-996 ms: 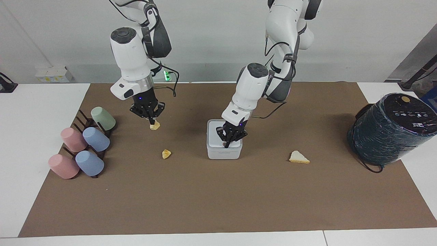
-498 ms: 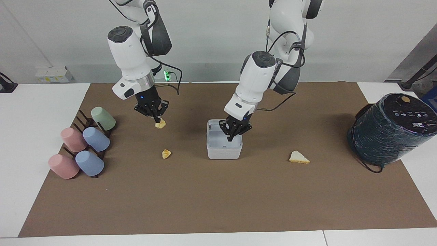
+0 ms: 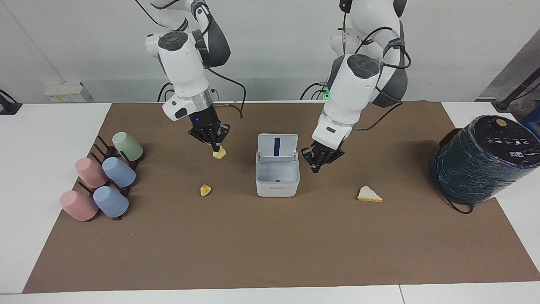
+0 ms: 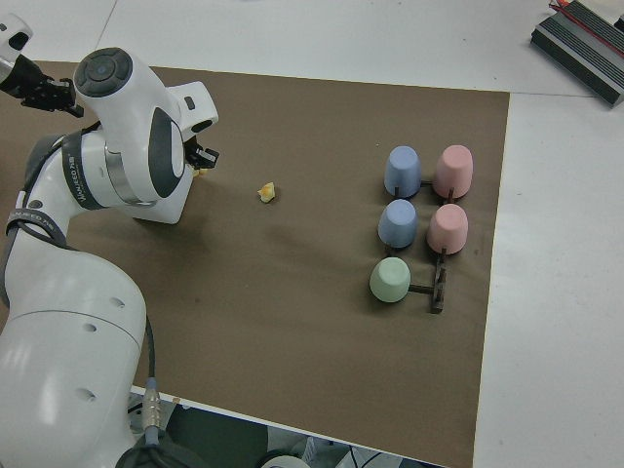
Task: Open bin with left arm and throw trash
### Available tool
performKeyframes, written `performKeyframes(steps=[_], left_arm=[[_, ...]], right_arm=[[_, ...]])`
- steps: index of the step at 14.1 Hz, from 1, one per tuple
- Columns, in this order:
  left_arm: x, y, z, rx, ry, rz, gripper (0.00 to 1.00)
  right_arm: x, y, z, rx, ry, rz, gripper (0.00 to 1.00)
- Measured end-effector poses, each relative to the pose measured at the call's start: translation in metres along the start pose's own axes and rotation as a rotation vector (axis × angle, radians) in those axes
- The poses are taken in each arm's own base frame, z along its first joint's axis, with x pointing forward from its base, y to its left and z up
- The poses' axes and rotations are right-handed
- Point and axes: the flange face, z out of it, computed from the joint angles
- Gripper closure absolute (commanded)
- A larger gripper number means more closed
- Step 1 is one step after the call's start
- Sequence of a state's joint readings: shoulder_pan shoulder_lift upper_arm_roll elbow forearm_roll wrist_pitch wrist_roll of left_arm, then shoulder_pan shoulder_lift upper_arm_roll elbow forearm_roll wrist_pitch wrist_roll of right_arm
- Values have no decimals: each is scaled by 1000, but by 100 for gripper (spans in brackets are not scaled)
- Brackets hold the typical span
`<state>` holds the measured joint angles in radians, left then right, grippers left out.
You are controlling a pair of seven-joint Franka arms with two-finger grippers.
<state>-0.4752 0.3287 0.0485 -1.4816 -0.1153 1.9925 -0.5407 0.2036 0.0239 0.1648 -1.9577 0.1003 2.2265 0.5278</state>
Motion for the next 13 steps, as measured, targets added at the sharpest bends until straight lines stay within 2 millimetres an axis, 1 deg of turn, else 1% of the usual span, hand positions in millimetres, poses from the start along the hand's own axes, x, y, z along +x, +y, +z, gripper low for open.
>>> performKeyframes(steps=[1, 2, 3, 4, 5, 7, 9, 10, 11, 12, 13], left_arm=[[7, -11, 0, 7, 0, -1, 45], [14, -24, 1, 14, -1, -1, 43], [20, -37, 2, 20, -2, 4, 33], [26, -50, 4, 26, -5, 14, 25], [32, -64, 6, 32, -10, 26, 23], [39, -94, 12, 43, -19, 53, 21], [39, -127, 27, 46, -3, 68, 21], [34, -142, 39, 46, 9, 71, 21], [27, -155, 53, 48, 16, 72, 21], [19, -167, 66, 51, 18, 72, 21], [13, -173, 77, 54, 19, 71, 22]], right_arm=[[0, -16, 8, 20, 9, 23, 100], [0, -33, 16, 37, 9, 39, 100], [0, -48, 23, 49, 4, 52, 100], [-1, -61, 31, 61, 1, 63, 100], [-2, -74, 40, 77, 4, 74, 100], [-7, -93, 58, 104, 11, 94, 100], [-17, -107, 76, 108, -5, 88, 100], [-22, -112, 81, 106, -14, 80, 63], [-27, -116, 85, 103, -22, 76, 1], [-29, -118, 88, 100, -28, 81, 0], [-31, -119, 89, 99, -32, 86, 0]])
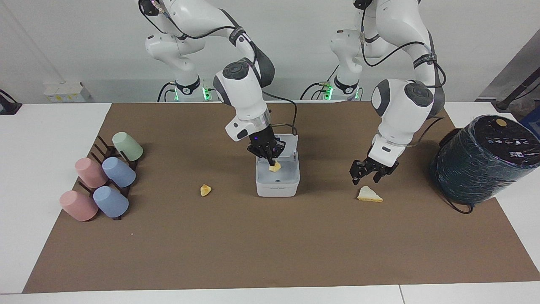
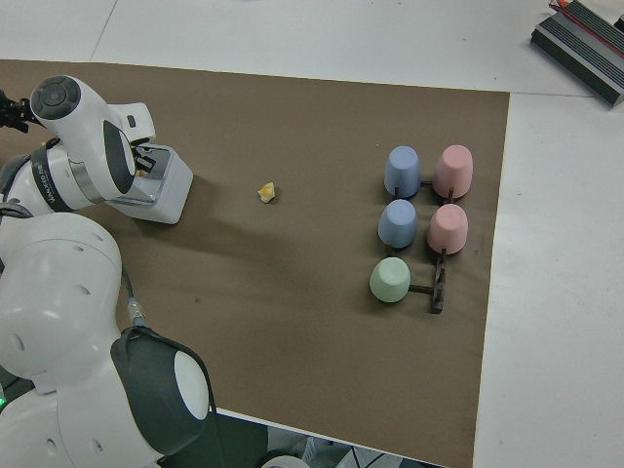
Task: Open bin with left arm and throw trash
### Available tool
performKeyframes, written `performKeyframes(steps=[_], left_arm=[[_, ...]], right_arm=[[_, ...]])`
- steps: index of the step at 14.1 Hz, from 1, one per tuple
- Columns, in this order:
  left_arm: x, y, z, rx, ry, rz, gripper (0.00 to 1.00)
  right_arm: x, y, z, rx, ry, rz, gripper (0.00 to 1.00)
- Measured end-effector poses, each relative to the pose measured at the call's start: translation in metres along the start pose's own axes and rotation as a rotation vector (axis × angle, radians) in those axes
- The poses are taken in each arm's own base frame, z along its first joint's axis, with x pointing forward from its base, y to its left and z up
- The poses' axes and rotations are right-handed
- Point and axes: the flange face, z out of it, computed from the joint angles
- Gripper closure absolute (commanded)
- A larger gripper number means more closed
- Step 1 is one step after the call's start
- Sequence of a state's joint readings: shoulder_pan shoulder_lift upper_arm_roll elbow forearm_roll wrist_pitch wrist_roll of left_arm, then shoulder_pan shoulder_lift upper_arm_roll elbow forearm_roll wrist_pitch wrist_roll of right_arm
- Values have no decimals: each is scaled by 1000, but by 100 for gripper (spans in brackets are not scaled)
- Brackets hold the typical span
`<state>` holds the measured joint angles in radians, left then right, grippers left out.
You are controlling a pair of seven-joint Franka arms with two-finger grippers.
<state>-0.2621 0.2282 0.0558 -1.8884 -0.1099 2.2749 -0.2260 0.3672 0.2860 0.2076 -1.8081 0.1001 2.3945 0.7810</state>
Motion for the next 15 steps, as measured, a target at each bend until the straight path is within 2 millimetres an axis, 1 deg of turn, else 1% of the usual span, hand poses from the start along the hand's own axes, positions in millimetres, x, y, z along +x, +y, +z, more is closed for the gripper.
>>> performKeyframes(steps=[4, 7, 9, 10, 13, 15], left_arm=[[-10, -14, 26, 4, 17, -15, 23], [-10, -24, 53, 12, 23, -30, 24], [-8, -30, 73, 18, 29, -39, 24], [-6, -35, 79, 21, 28, -47, 24], [-5, -43, 84, 24, 28, -58, 24], [-6, -44, 89, 27, 22, -59, 24]], right_arm=[[4, 3, -1, -2, 4, 6, 0], [21, 17, -5, -5, 19, -11, 0], [39, 34, -8, -12, 32, -20, 0], [48, 43, -10, -20, 42, -32, 0], [67, 70, -10, -55, 58, -67, 0], [76, 99, -1, -86, 40, -118, 0]])
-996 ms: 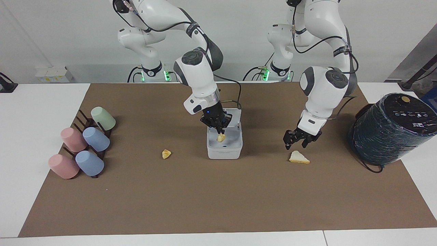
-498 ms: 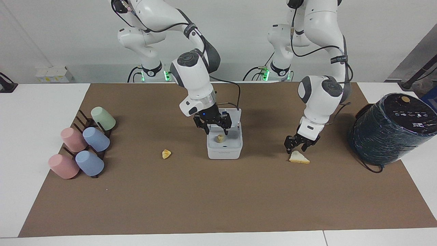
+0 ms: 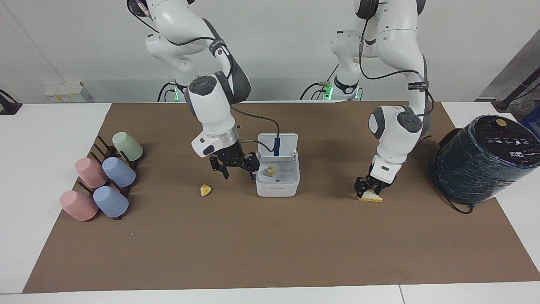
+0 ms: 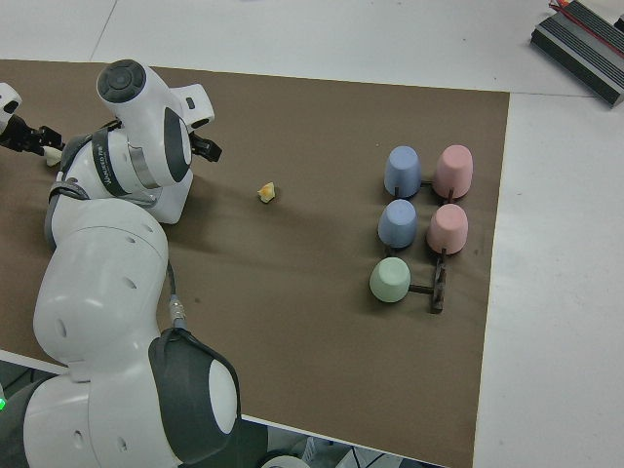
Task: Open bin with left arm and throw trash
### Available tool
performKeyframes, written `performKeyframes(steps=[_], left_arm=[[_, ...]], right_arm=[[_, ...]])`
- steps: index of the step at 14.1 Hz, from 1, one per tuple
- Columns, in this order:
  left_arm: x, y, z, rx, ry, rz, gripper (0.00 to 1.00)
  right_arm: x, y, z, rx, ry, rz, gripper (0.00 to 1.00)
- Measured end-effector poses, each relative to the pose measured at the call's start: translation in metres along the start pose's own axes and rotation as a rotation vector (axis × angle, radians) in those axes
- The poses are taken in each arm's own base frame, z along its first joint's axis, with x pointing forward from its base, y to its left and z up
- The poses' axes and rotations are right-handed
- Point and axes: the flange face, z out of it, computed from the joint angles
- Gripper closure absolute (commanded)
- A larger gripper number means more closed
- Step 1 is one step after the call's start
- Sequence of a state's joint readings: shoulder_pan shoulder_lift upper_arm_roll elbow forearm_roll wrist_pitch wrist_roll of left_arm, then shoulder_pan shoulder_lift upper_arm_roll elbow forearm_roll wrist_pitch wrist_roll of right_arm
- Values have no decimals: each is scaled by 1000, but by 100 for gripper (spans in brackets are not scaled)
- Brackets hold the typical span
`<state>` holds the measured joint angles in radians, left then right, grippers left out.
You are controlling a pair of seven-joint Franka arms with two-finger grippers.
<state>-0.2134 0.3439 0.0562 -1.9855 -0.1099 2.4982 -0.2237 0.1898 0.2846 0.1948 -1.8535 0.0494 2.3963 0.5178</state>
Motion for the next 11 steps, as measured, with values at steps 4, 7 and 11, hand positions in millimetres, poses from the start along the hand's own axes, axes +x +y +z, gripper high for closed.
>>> performKeyframes(steps=[4, 7, 11], left_arm=[[-6, -2, 10, 2, 0, 0, 32], [-7, -2, 11, 0, 7, 1, 55], [-8, 4, 10, -4, 10, 10, 87]], right_arm=[[4, 71, 31, -6, 85, -188, 0], [-4, 124, 54, -29, 136, -298, 0], [-27, 158, 74, -51, 139, -357, 23]])
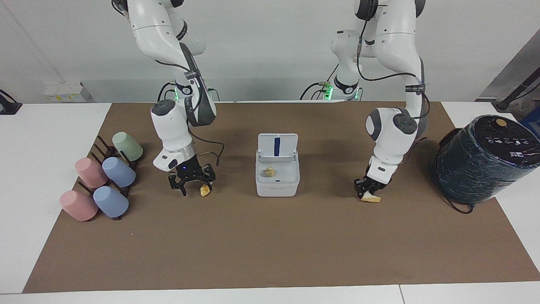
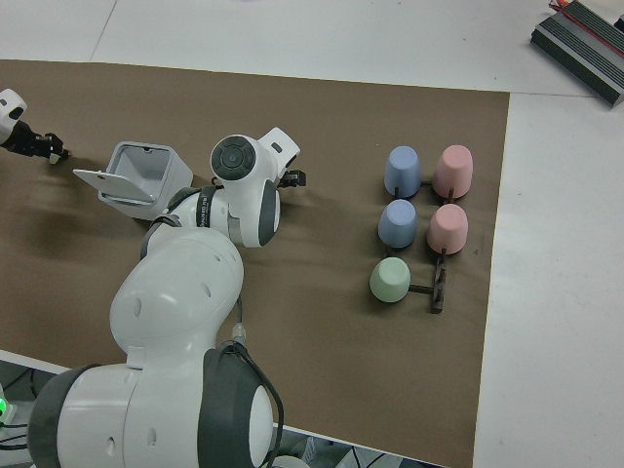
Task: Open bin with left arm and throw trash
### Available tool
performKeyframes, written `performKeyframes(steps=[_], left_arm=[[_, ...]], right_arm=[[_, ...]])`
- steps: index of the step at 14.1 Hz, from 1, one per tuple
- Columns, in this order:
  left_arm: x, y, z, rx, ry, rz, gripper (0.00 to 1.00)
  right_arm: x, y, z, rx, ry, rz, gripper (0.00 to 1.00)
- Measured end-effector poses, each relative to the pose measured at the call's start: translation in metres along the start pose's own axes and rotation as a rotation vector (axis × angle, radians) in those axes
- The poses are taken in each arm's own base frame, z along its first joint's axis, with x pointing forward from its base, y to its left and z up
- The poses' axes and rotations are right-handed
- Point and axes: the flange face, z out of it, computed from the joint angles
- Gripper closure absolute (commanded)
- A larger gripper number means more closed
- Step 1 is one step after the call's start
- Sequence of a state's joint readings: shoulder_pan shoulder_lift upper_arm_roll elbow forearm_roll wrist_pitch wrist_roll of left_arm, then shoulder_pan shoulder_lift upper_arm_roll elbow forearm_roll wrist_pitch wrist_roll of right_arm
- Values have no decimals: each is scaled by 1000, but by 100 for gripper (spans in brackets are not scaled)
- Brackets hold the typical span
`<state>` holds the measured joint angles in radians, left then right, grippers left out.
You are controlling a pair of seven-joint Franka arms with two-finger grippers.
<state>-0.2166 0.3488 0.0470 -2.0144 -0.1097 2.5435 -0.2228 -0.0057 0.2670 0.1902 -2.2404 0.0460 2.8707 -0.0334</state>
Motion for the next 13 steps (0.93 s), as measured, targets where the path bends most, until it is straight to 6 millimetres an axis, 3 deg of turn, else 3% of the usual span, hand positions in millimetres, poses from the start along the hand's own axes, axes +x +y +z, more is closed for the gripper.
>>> performKeyframes(steps=[1, 2, 3, 5, 7, 10, 13], left_arm=[[0, 1, -1, -1, 2, 2, 90], [1, 2, -2, -2, 4, 3, 95], [3, 4, -3, -4, 9, 6, 98], [8, 15, -11, -11, 12, 22, 98], [20, 40, -32, -17, -15, 52, 98], [37, 86, -83, -30, -42, 54, 98], [26, 144, -118, -39, -70, 19, 98]], right_arm=[[-7, -1, 3, -1, 15, -2, 58], [-13, -2, 5, -1, 22, -4, 84], [-16, -3, 6, 0, 26, -6, 99], [-15, -6, 4, 2, 32, -11, 100], [-14, -8, 1, 2, 37, -14, 100], [-13, -8, 0, 2, 40, -11, 100], [-5, -8, -9, 2, 68, 30, 100]])
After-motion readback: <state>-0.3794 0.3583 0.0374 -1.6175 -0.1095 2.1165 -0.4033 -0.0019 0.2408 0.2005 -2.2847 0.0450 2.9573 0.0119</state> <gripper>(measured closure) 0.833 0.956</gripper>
